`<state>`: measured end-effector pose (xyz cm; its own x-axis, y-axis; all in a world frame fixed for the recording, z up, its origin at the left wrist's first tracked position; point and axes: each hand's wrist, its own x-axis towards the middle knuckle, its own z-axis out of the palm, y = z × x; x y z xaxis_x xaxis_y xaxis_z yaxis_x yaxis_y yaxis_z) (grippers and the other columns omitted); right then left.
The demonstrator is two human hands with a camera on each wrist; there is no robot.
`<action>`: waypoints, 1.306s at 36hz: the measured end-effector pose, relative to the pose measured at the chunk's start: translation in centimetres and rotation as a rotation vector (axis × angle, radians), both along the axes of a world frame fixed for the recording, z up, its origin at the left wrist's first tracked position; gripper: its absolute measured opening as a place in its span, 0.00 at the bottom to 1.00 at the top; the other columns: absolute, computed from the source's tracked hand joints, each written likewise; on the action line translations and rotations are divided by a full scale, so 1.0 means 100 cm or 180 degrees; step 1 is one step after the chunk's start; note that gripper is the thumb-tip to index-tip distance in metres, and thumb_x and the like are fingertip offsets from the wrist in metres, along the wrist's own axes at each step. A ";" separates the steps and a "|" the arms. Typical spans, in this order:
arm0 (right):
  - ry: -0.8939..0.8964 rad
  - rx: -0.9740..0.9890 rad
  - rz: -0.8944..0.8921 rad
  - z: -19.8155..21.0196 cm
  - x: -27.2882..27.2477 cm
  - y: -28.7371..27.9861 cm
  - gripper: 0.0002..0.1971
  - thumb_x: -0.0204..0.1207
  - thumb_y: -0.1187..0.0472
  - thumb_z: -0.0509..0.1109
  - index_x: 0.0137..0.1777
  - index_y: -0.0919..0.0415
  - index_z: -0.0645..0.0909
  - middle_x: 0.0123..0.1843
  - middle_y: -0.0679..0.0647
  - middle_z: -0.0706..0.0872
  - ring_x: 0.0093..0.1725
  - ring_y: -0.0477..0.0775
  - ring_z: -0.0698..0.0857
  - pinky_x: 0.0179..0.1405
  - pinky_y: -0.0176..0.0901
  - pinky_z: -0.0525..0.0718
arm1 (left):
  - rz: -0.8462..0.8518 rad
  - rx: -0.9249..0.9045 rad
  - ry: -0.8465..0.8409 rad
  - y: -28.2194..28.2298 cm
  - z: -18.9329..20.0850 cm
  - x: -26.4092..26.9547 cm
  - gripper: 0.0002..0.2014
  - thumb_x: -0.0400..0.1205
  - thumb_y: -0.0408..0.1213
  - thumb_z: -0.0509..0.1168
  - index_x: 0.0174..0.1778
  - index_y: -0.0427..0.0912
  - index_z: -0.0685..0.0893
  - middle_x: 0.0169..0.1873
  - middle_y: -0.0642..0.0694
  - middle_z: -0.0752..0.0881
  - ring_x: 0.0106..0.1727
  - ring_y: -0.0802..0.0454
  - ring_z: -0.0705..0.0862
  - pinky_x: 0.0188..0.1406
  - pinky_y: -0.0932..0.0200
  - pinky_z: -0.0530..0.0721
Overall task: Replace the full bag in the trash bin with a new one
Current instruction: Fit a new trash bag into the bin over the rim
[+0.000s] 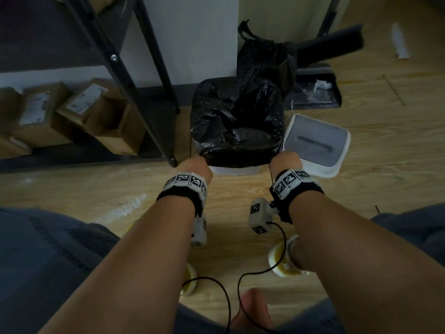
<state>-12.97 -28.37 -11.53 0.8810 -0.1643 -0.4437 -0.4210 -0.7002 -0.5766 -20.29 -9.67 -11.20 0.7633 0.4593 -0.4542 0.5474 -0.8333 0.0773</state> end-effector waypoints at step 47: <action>-0.0665 0.0141 -0.0424 -0.011 0.025 0.029 0.21 0.86 0.55 0.56 0.73 0.66 0.68 0.69 0.65 0.79 0.61 0.67 0.83 0.44 0.47 0.74 | 0.1532 -0.0518 -0.1051 0.012 0.011 0.014 0.15 0.88 0.35 0.50 0.63 0.31 0.76 0.62 0.33 0.83 0.64 0.36 0.82 0.56 0.49 0.79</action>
<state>-10.43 -25.47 -12.65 0.9262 -0.2696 -0.2636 -0.3763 -0.6185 -0.6898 -18.92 -8.52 -10.06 0.5997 0.7325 -0.3221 0.7852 -0.4613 0.4131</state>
